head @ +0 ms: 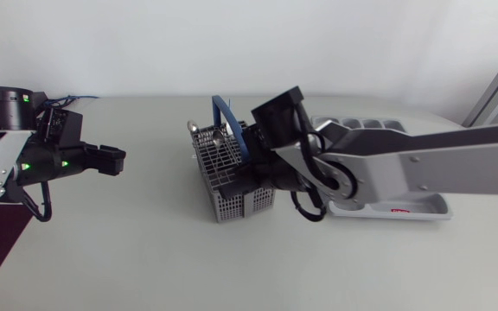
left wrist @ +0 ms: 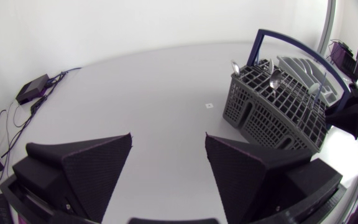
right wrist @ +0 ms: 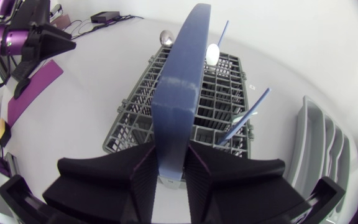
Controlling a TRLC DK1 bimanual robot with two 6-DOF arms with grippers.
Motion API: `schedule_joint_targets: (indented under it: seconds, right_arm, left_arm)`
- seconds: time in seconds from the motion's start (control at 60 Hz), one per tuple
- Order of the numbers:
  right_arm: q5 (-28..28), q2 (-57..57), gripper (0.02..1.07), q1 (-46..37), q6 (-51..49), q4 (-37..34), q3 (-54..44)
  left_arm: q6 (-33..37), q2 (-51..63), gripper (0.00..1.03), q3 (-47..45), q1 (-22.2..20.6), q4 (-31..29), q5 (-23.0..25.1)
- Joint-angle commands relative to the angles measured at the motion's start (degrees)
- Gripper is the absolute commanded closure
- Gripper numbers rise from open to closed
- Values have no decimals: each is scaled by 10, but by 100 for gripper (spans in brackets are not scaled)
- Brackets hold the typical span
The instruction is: Unload the cutlery basket into the drawer organizer.
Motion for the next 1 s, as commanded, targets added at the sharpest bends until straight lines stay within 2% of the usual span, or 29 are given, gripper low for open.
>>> schedule_joint_targets:
  seconds: [0.0, 0.017, 0.05, 0.083, 0.117, 0.133, 0.15, 0.317, 0.4, 0.6, 0.683, 0.767, 0.867, 0.983]
  right_arm:
    - [-4, -36, 82, 6, -29, 8, -45]
    - [-9, -39, 79, 6, -31, 6, -45]
    - [-24, -43, 65, 6, -37, 3, -47]
    - [-32, -52, 38, 6, -36, -1, -49]
    - [-32, -63, 19, 7, -31, -5, -53]
    - [-32, -72, 13, 9, -27, -5, -57]
    - [-32, -83, 12, 13, -26, -5, -60]
    - [-53, -198, 12, 19, -29, -10, -108]
    - [-53, -234, 12, 17, -47, -61, -115]
    - [-52, -281, 13, 3, -116, -143, -152]
    - [-53, -286, 14, -16, -141, -136, -176]
    - [-82, -280, 24, -30, -160, -120, -202]
    - [-124, -280, 38, -50, -169, -100, -225]
    - [-141, -271, 64, -70, -176, -79, -234]
  left_arm:
    - [11, -9, 10, -16, -13, -3, 5]
    - [11, -9, 10, -15, -14, -3, 5]
    - [12, -3, 10, -13, -19, -1, 6]
    - [15, 3, 10, -9, -23, 4, 7]
    - [22, 12, 10, -5, -26, 12, 11]
    - [25, 14, 10, -4, -26, 14, 13]
    - [36, 27, 10, 2, -26, 20, 23]
    - [47, 98, 10, 65, -22, -4, 44]
    - [49, 135, 10, 98, -22, -8, 52]
    - [45, 234, 11, 187, -25, -4, 135]
    - [40, 277, 14, 222, -30, -3, 153]
    - [34, 318, 20, 257, -38, -3, 174]
    - [18, 360, 34, 299, -44, 6, 197]
    - [-10, 411, 57, 350, -49, 21, 223]
